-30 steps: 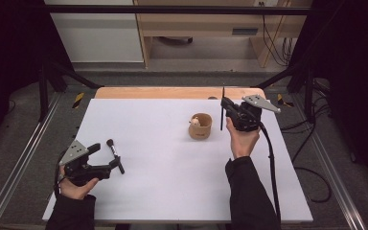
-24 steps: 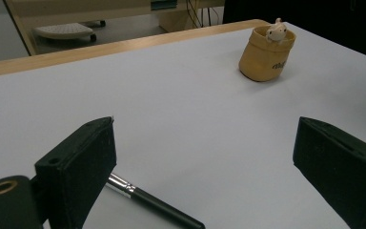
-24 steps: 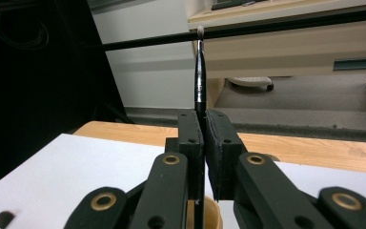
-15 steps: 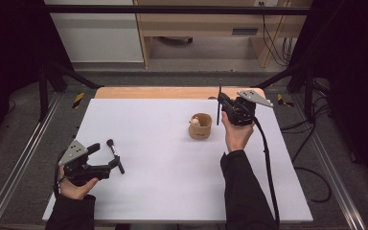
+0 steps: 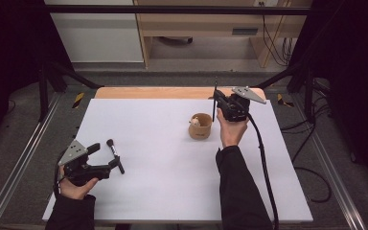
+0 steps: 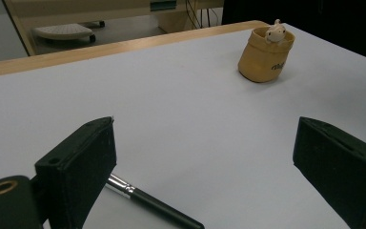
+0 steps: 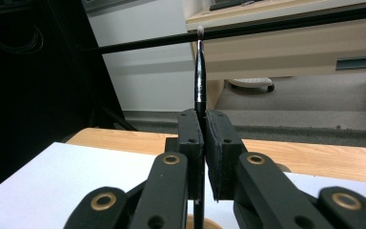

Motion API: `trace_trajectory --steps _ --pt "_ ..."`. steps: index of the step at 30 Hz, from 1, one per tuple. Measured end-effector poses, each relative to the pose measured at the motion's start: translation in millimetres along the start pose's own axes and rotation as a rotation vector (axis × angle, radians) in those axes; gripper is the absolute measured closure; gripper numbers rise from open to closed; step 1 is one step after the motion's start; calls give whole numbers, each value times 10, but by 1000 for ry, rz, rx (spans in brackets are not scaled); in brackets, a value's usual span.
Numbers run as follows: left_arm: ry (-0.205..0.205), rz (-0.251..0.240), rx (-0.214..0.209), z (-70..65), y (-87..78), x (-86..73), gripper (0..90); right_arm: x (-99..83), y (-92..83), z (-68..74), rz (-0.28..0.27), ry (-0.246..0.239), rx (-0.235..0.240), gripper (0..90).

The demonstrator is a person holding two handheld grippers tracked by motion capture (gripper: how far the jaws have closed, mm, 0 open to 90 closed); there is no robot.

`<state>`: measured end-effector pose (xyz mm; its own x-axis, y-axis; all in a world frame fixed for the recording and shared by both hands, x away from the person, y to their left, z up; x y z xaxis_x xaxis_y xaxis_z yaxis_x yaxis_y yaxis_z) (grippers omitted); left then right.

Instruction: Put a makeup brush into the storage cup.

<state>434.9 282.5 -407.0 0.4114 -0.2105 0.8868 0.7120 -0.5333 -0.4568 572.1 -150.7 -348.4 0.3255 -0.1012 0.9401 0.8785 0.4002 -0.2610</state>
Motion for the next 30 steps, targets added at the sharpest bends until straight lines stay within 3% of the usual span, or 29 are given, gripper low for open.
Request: trace_trajectory --steps 30 --pt "4 3 -7 -13 10 0 66 -179 385 59 29 -28 -23 858"
Point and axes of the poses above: each handheld gripper's, and its own axes: y roughly forward along the jaws, x roughly out of its top, z roughly to its left, the point moved 1 cm from there along y, roughly forward along the jaws, and after that the axes turned 4 degrees about z, right-handed, at the moved point
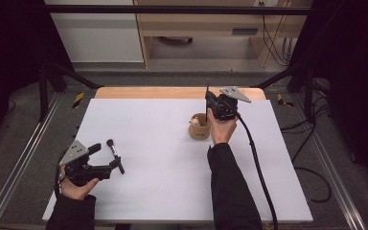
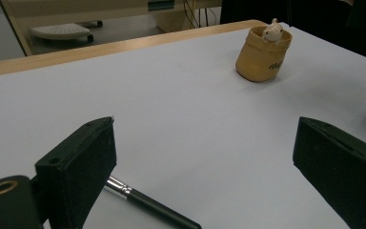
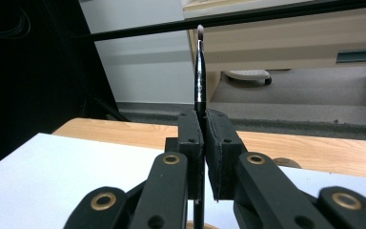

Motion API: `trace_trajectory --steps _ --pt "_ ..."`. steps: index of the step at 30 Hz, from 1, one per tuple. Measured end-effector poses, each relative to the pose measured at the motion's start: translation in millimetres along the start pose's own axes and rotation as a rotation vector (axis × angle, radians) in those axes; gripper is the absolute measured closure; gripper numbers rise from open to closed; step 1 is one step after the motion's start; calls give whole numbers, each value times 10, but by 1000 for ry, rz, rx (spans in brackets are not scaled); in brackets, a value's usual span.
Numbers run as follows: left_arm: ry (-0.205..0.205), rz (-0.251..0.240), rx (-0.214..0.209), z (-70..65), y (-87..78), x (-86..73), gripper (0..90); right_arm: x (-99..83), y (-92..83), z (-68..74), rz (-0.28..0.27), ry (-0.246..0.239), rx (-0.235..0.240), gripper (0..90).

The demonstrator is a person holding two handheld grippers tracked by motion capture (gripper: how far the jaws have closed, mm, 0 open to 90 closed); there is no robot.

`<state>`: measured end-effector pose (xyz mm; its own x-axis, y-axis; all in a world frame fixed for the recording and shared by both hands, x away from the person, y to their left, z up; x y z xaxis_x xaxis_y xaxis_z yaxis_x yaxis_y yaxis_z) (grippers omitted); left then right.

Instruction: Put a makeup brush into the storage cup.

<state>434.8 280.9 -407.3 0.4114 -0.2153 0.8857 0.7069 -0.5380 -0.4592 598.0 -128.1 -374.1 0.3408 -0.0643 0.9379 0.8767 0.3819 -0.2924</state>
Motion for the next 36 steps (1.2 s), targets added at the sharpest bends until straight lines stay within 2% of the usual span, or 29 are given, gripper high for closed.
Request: trace_trajectory --steps 5,17,22,31,36 --pt "0 -1 0 1 -2 0 66 -38 56 -2 7 8 -8 859" --pt "0 -3 1 3 -6 0 67 -138 161 -28 46 -9 -11 858" --pt "1 -2 0 0 -3 0 67 -163 172 -34 66 -20 -17 858" --pt "1 -1 1 0 -2 -1 67 -278 187 -92 87 -2 -18 858" --pt "0 0 1 -3 1 -2 67 -317 197 -66 107 -21 -10 858"
Point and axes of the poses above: each handheld gripper's, and its own axes: y roughly forward along the jaws, x roughly out of its top, z roughly to its left, the point moved 1 cm from there along y, roughly forward along the jaws, and after that the axes turned 4 degrees about z, right-handed, at the moved point
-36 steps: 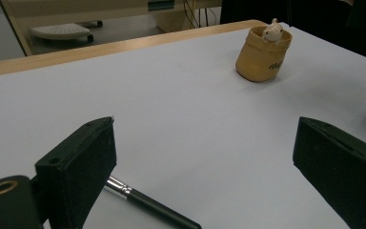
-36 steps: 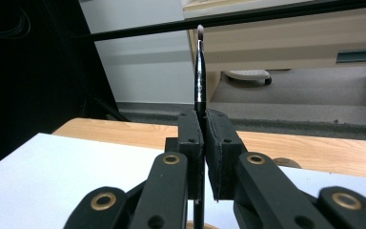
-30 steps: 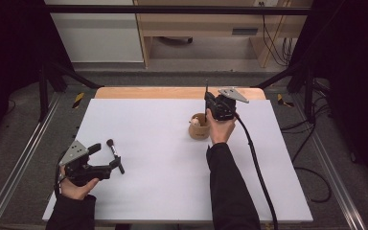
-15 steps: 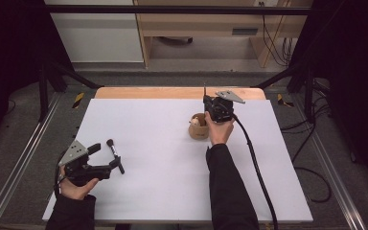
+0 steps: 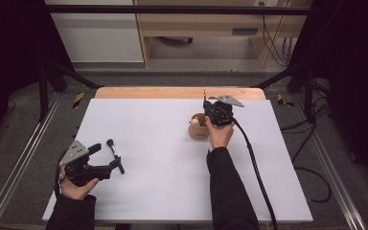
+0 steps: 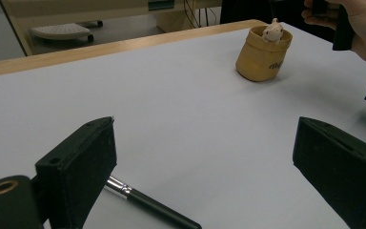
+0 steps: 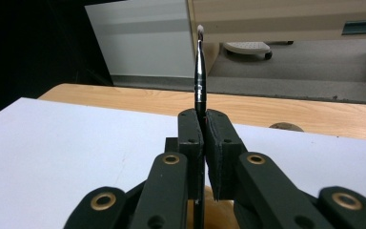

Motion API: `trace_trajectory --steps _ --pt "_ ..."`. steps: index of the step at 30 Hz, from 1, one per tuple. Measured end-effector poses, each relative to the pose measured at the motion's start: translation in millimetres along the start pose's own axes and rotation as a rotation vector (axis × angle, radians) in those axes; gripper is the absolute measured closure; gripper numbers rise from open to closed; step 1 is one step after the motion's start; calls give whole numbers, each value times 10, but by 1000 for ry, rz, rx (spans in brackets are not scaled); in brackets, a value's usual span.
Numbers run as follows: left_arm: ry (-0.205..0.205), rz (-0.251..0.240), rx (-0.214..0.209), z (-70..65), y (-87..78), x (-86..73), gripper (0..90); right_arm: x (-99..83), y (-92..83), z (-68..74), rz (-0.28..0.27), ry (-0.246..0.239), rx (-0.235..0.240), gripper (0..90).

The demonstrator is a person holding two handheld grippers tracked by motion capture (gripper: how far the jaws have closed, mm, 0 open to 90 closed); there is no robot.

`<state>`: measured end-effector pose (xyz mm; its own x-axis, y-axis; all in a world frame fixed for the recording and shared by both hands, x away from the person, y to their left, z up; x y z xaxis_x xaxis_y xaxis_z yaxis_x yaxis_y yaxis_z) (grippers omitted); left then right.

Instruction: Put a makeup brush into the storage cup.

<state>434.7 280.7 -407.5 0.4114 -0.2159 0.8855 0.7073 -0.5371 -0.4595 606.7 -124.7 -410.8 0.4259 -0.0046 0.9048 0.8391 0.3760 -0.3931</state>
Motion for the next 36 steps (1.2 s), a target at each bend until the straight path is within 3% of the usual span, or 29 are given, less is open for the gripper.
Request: trace_trajectory --steps 12,17,29,36 --pt "0 0 1 -6 2 0 68 -70 26 38 71 -33 -9 857" --pt "0 -1 1 -6 1 1 68 -127 24 -2 95 -13 -14 856" --pt "-1 3 3 -9 12 -3 67 -150 -41 -37 145 -23 11 844" --pt "-3 4 6 -13 13 -2 68 -84 -172 0 126 -48 37 801"
Point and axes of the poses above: each handheld gripper's, and its own axes: y roughly forward along the jaws, x roughly out of its top, z roughly to its left, the point moved 1 cm from there along y, roughly forward along the jaws, and after that the axes turned 4 degrees about z, right-handed, at the moved point
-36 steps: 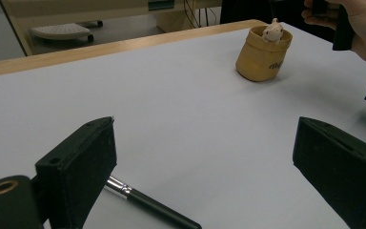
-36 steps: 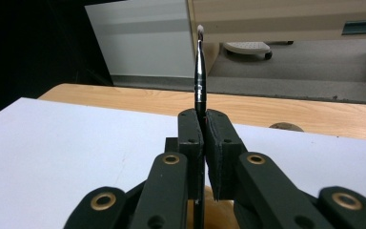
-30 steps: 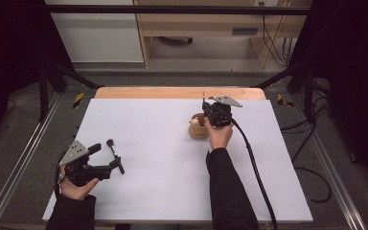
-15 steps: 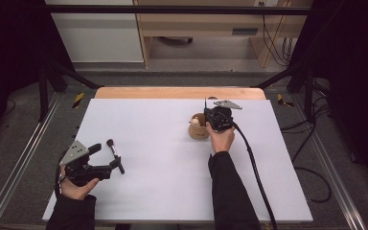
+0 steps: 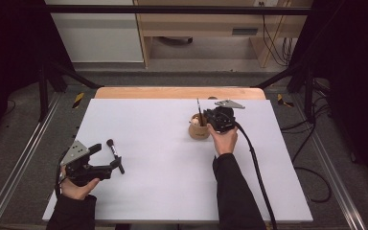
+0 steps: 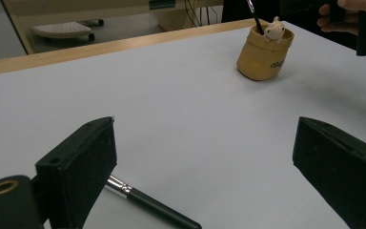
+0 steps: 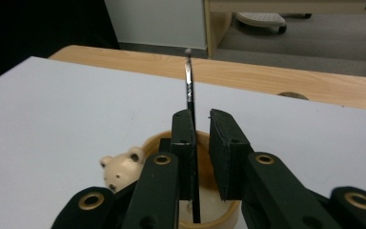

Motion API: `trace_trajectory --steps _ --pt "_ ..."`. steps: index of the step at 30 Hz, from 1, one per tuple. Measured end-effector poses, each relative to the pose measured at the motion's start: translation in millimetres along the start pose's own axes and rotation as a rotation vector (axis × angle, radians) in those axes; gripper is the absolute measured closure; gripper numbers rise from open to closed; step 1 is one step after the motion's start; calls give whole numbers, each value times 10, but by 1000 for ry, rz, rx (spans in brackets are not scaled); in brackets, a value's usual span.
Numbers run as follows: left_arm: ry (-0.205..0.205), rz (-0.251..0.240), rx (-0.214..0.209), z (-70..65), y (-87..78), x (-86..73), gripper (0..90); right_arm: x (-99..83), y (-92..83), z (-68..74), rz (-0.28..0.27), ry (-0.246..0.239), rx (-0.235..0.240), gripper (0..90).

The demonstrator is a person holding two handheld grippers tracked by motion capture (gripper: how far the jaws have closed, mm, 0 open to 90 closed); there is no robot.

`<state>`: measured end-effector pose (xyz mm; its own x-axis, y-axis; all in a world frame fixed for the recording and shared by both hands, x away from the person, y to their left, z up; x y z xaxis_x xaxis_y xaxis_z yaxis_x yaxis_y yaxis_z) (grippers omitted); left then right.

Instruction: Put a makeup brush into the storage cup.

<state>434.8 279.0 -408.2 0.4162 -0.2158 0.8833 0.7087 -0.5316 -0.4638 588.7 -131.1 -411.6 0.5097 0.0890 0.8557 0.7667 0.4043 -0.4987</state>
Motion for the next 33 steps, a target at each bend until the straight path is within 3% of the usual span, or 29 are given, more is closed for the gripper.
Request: trace_trajectory --steps 5,12,15,19,29,33 --pt "-5 -4 0 0 -1 0 68 64 -143 38 -34 -20 40 754" --pt "-2 2 4 -4 6 -1 68 93 -382 76 -32 -71 91 631" --pt "-13 -4 5 7 2 -2 68 67 -489 64 -51 -82 100 573" --pt "-19 -8 9 20 -9 -2 69 37 -617 16 -37 -97 99 498" --pt "-16 4 11 6 22 -12 68 -92 -920 -77 -62 -118 118 396" --pt "-17 3 15 6 25 -13 68 -173 -985 -95 -49 -125 158 341"
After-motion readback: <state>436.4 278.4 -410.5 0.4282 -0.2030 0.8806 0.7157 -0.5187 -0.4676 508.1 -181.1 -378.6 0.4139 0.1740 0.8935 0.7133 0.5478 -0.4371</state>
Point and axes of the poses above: each handheld gripper's, and its own axes: y roughly forward along the jaws, x roughly out of its top, z roughly to its left, the point moved 1 cm from there along y, roughly forward along the jaws, and after that the axes turned 4 degrees about z, right-handed, at the moved point
